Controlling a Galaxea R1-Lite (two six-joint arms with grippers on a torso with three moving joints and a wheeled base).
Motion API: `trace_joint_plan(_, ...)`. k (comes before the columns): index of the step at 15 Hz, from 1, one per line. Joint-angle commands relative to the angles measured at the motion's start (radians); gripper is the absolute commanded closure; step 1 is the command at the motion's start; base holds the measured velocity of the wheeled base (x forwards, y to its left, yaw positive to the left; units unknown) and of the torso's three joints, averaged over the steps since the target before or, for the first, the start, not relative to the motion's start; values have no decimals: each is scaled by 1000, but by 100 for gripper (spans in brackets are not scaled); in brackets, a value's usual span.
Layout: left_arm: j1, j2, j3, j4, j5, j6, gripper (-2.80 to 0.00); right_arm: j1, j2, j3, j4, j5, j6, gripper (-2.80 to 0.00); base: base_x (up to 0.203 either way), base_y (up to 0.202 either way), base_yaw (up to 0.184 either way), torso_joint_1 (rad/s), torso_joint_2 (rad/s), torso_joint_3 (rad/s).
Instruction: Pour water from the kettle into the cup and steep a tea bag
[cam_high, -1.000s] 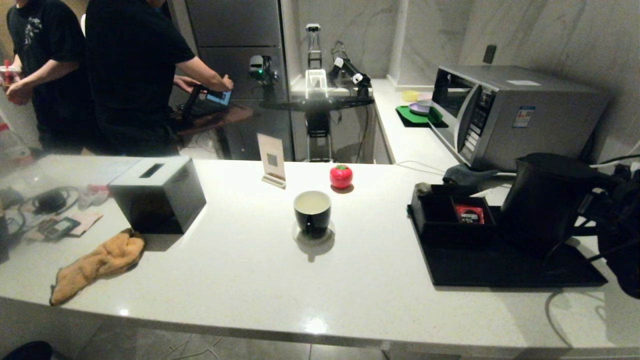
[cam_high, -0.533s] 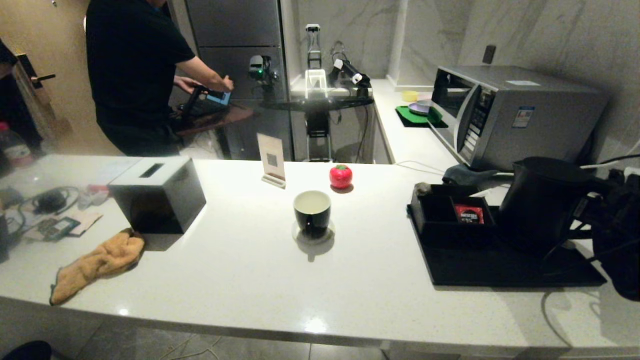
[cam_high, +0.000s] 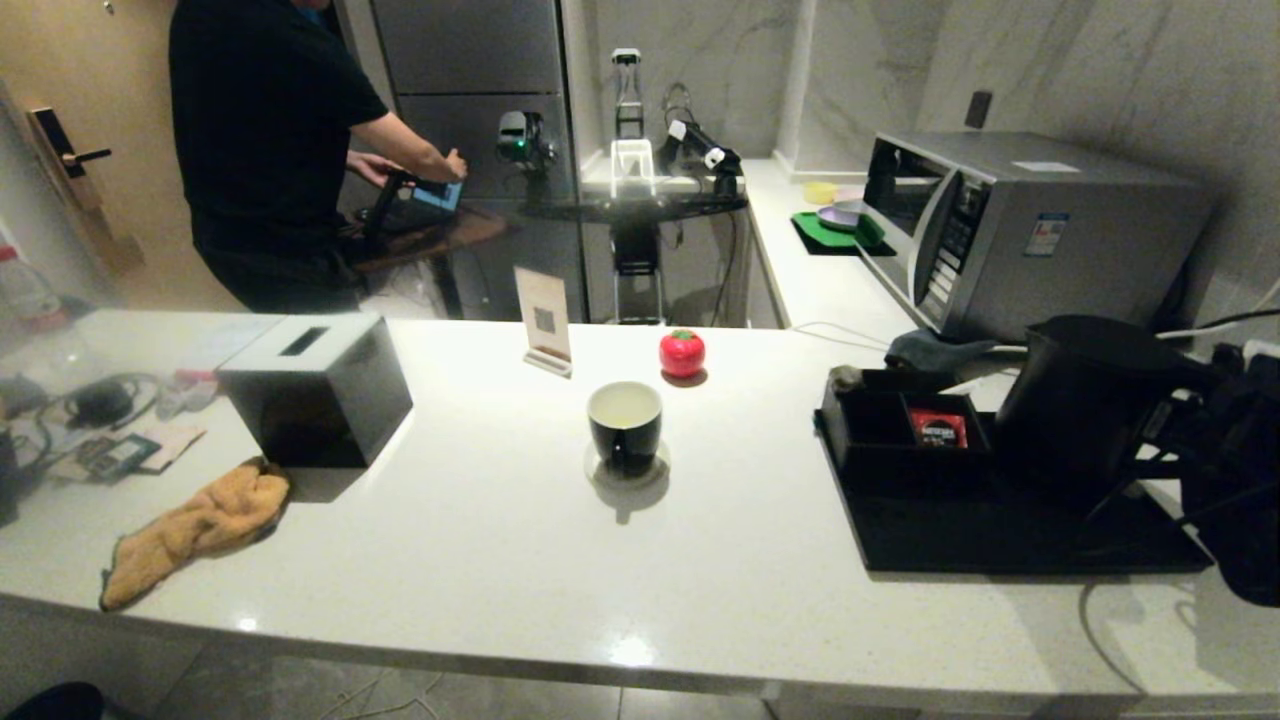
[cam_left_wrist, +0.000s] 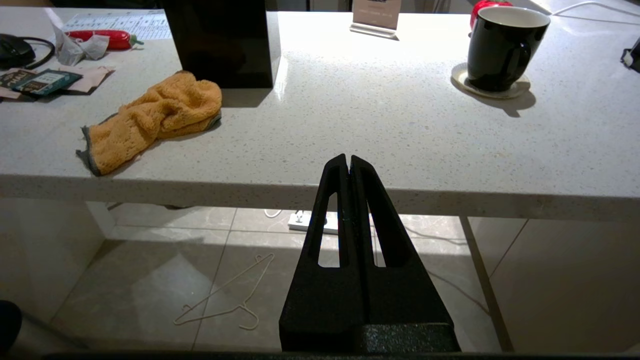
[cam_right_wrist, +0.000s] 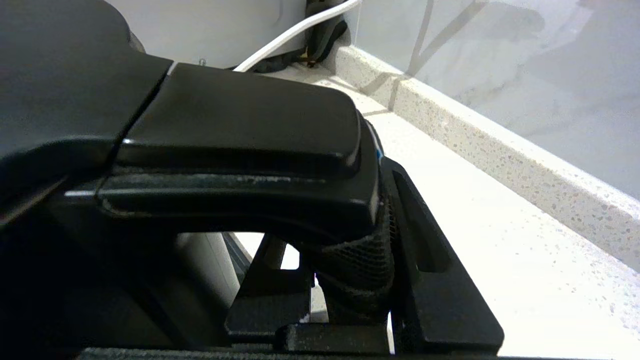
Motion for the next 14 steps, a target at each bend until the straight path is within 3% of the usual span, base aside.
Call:
trace_joint_plan(1, 0, 0, 0, 0, 0, -1, 0, 0, 5, 2, -7, -3, -3, 0, 0, 0, 0, 0, 0, 0)
trace_joint_plan(8, 0, 0, 0, 0, 0, -1, 0, 20, -3, 23, -41, -3, -9, 0, 0, 0, 0, 0, 0, 0)
trace_joint_plan(9, 0, 0, 0, 0, 0, -1, 0, 20, -6, 24, -41, -3, -9, -280, 0, 0, 0, 0, 0, 0)
trace_joint_plan(14, 0, 1, 0, 0, 0, -1, 0, 32, -6, 53, -58, -3, -9, -280, 0, 0, 0, 0, 0, 0)
